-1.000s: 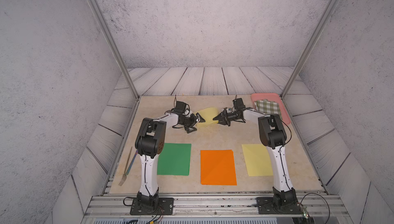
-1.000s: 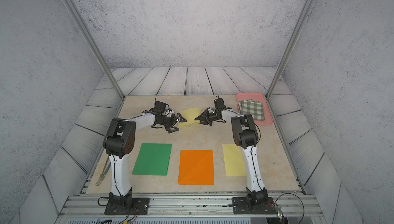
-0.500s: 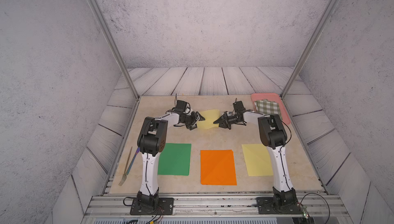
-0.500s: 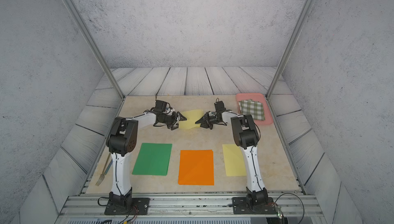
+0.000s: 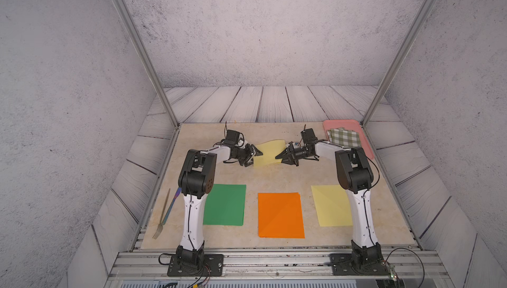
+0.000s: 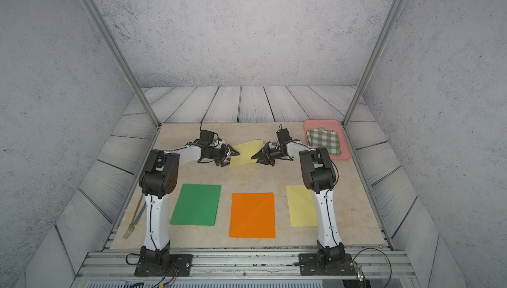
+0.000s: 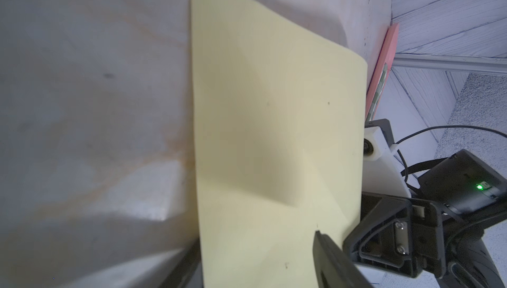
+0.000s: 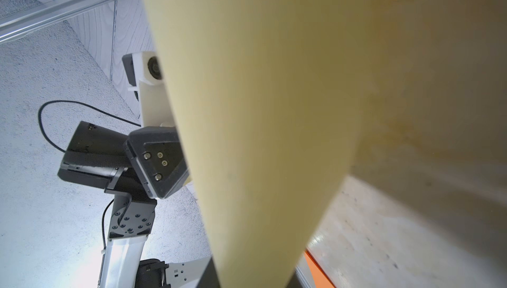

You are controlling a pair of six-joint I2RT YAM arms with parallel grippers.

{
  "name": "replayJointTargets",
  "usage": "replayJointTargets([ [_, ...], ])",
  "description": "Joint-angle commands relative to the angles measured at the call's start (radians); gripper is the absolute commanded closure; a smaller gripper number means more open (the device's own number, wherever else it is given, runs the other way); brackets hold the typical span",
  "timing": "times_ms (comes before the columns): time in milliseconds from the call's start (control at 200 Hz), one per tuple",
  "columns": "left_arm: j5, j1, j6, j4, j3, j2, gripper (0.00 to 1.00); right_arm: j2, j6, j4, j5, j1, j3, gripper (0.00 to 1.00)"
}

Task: Sort the scattered colored papers by color
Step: Pick up the colored paper from the center of the board.

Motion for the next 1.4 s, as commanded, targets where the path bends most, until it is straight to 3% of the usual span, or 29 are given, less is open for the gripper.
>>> replayJointTargets([
  [0, 0.016, 0.014, -0.006, 0.024, 0.006, 0.032, 0.41, -0.083, -0.044, -0.049, -0.027, -0.003, -0.021, 0.74],
  [185, 0.041, 0.018, -0.043, 0.072, 0.000, 0.041, 0.67, -0.083, -0.082, -0.090, -0.036, -0.003, -0.024, 0.74],
  [440, 0.049, 0.019, -0.047, 0.081, -0.014, 0.034, 0.86, -0.077, -0.088, -0.098, -0.038, -0.003, -0.019, 0.73],
  [545, 0.050, 0.019, -0.043, 0.075, -0.016, 0.035, 1.00, -0.077, -0.091, -0.104, -0.031, -0.003, -0.015, 0.65],
  [681, 0.052, 0.019, -0.037, 0.067, -0.017, 0.034, 1.00, -0.091, -0.101, -0.092, -0.016, -0.003, -0.014, 0.36],
  [851, 0.056, 0.019, -0.029, 0.061, -0.014, 0.024, 1.00, -0.123, -0.117, -0.092, 0.035, -0.005, 0.013, 0.17],
  [1031, 0.047, 0.018, -0.011, 0.024, 0.021, -0.036, 1.00, -0.198, -0.274, -0.351, 0.173, -0.006, 0.132, 0.10],
  [1211, -0.008, 0.010, 0.082, -0.128, 0.126, -0.151, 1.00, -0.336, -0.481, -0.685, 0.506, -0.007, 0.246, 0.07],
  [1396, -0.051, -0.011, 0.089, -0.179, 0.169, -0.270, 1.00, -0.512, -0.530, -0.820, 0.750, -0.007, 0.242, 0.01],
])
